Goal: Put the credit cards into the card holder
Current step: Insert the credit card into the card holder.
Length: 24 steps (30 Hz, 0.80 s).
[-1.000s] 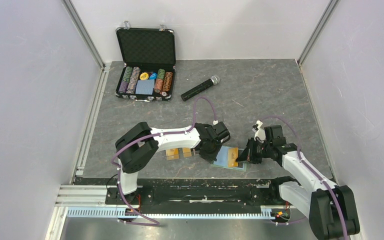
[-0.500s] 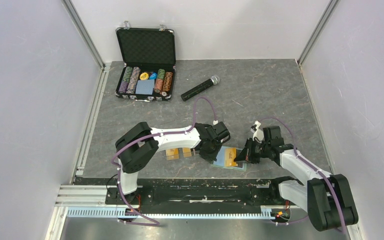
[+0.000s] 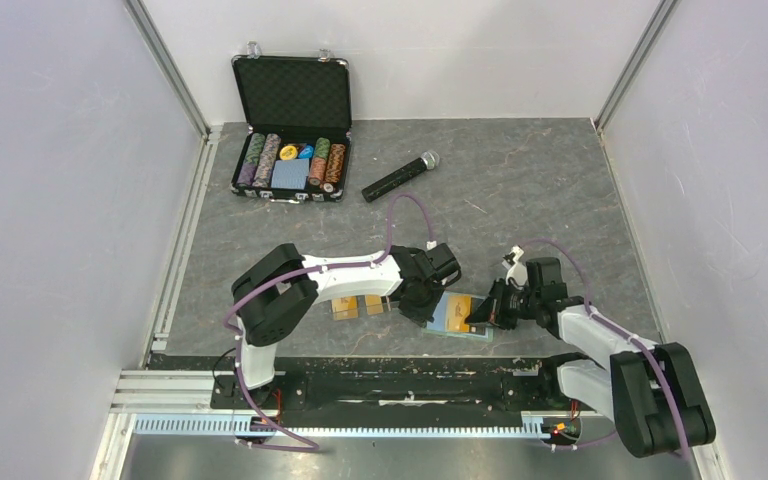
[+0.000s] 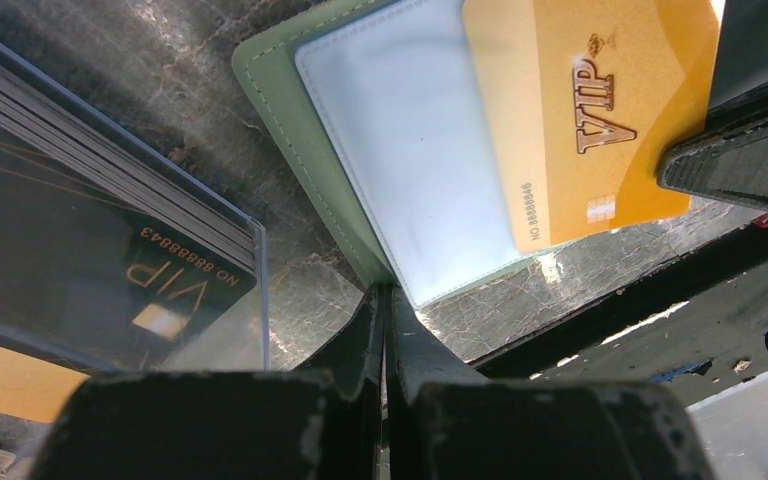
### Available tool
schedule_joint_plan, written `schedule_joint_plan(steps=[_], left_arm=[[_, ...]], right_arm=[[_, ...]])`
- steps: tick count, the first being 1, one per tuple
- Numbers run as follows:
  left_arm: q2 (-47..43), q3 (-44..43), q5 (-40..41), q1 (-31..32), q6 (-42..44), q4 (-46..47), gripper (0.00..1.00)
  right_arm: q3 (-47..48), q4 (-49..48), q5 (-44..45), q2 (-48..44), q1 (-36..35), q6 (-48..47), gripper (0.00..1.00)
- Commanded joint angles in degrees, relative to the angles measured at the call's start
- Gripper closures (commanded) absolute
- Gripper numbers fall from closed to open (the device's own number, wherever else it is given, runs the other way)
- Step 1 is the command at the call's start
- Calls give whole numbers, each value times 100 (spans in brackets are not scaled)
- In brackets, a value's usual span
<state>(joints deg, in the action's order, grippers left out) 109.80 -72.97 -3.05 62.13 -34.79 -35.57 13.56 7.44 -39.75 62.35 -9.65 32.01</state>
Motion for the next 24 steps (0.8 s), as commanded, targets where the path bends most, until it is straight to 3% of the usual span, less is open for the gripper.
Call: schedule_joint_plan(steps=[1,16,22,24], left_arm=[[194,-112,98,46,252,-86,98],[226,-230,85,62,271,-125,98],[179,-248,144,60,254,-132,98],[155,-244,187,62,245,-146,98]], right_arm=[[-59,-462,55,234,-82,153,100],[313,-1430,265,849,-1081,964,98],[424,-1378,357,924,-1315,971,91],[479,-1162,449,843,-1318,872,83]])
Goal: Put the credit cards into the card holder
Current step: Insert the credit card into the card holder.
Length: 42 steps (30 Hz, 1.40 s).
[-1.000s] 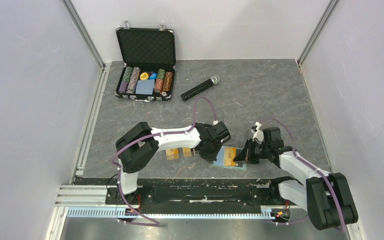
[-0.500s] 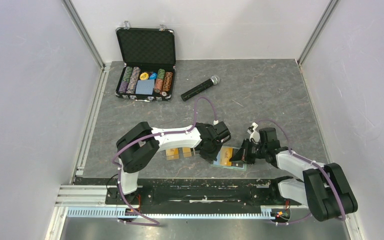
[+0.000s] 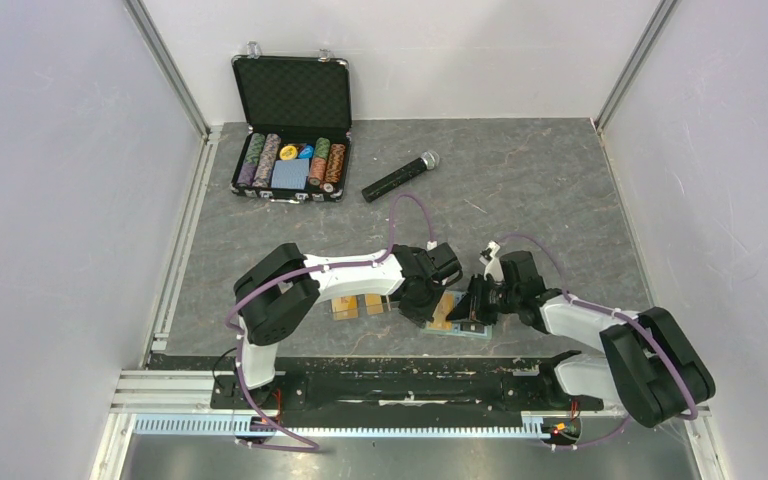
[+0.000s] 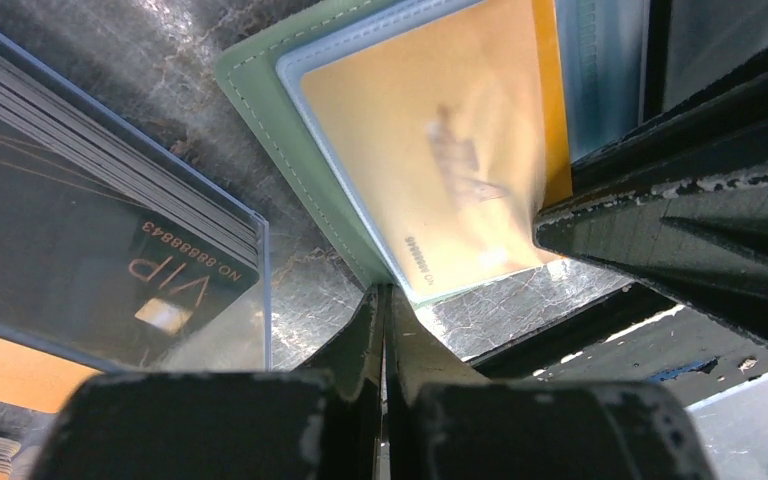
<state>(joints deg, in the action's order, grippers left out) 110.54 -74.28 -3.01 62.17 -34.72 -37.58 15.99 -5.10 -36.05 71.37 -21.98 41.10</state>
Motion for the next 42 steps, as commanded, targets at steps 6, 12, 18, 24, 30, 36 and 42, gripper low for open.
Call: schedule_joint_plan(steps=[6,12,18,24,30,36,42], left_arm=[[-62,-20,621,-70,267,-223,98],[-636,518,859,-605,460,-298,95],[-886,724,707,-1023,642,-287,93],[-1024,730,-405,-1023,285,433,81],[-1107,1104,-1612,-1023,-708,2060,75],[-786,1201,-2026,-989,-1090,2784,72],[-522,1180,-2090,-938,-1136,2888,67]], right_arm=[[569,1105,568,-410,-87,-472,54],[767,1494,736,-726,-83,-593,27],[1073,1757,775,-749,-87,-756,24],[1377,2140,892,-749,-79,-1103,30],[1457,2387,1160,-673,-79,-1424,55],[1207,1978,1049,-397,-79,-1330,70],[1126,1761,966,-80,-79,-1336,79]])
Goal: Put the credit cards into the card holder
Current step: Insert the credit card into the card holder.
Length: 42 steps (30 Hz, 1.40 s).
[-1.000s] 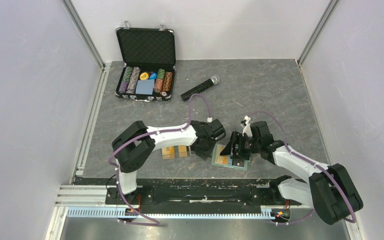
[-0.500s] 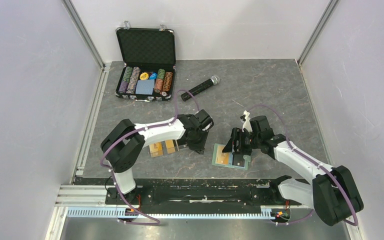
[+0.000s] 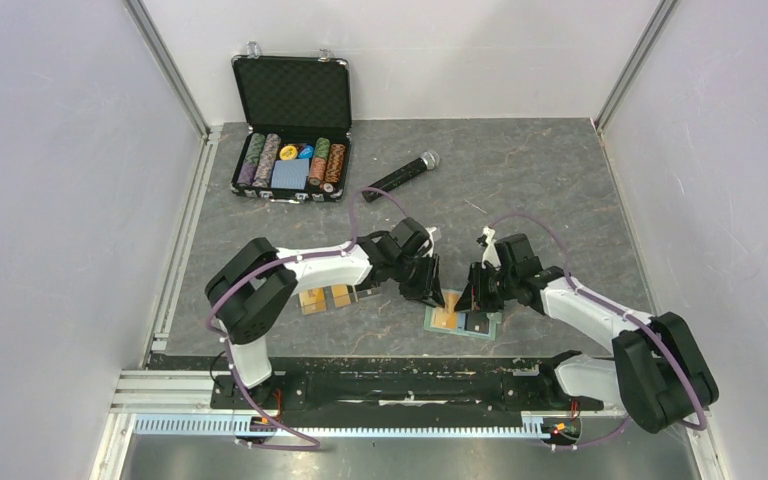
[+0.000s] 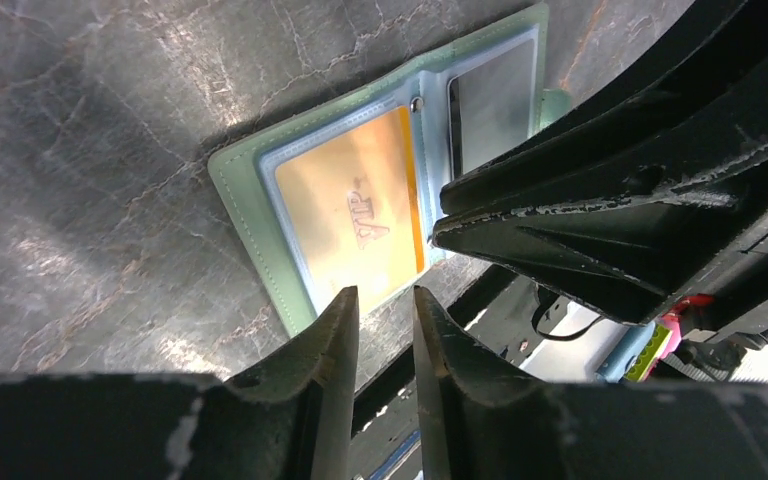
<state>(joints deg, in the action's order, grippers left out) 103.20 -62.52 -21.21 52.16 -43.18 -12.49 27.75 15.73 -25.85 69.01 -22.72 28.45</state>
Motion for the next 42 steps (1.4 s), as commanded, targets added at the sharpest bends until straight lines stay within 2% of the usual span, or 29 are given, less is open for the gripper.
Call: schedule_joint_plan(steps=[1,10,13,20,27,35,42], left_arm=[[249,-13,-254,70,-281,347,67],[378,-392,354,184,134,-513,63],[391,-547,525,234,234,-771,66],[598,-699,405,316,284,-753,68],[525,-849,1001,353,404,-1263,67],[699,-1040,1001,388,462,-1403,66],[692,-1137,654,465,494,-1101,76]], right_arm=[[-66,-322,-55,196,-3,-83,81],[-308,-416,-61,276,-4,-112,86],[-355,-452,-70,311,1,-121,88],[-409,-506,-68,407,-11,-151,90],[-445,-526,-43,463,-8,-155,95],[-472,-566,-72,494,-22,-155,100],[-472,-606,-96,513,-48,-129,100]])
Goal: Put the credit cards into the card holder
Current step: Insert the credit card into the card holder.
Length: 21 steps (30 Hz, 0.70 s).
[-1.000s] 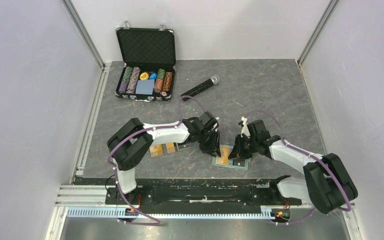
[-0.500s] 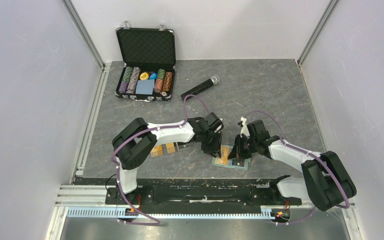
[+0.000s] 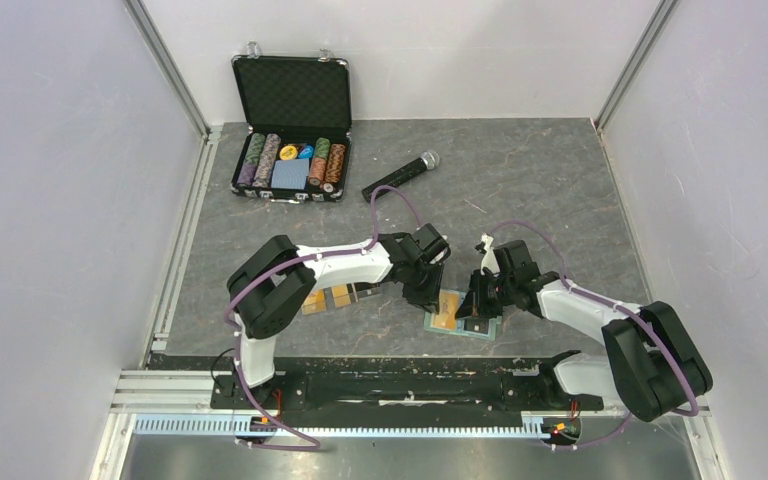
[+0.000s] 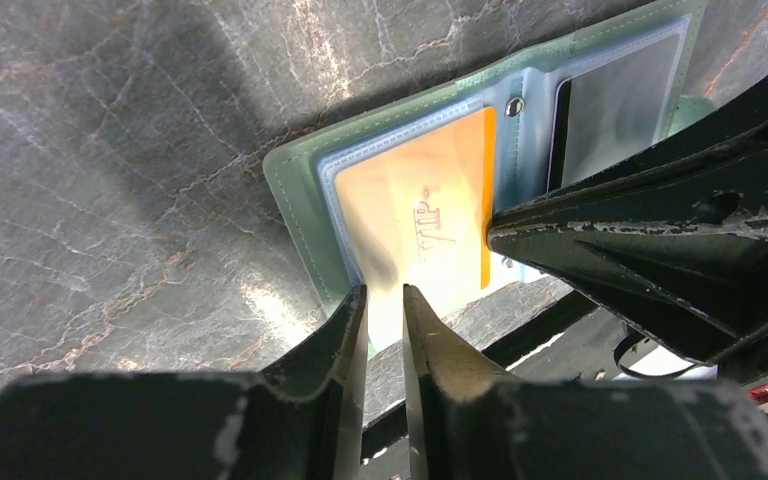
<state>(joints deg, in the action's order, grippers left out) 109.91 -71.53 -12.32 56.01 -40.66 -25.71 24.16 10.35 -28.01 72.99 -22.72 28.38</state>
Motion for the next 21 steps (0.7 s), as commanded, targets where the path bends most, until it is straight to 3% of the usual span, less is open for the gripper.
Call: schedule_joint_plan(steps=[1,12,21], left_arm=[[19,-226,-298,85,223,277,78],[-323,-19,-376,87,21,658,80],[-188,-72,378,86,83,-177,68]], right_arm=[[-112,-70,115,110,-46,-114,100],[-96,-81,111,109,-43,-89,100],[-105,-86,108,90,-48,-87,100]])
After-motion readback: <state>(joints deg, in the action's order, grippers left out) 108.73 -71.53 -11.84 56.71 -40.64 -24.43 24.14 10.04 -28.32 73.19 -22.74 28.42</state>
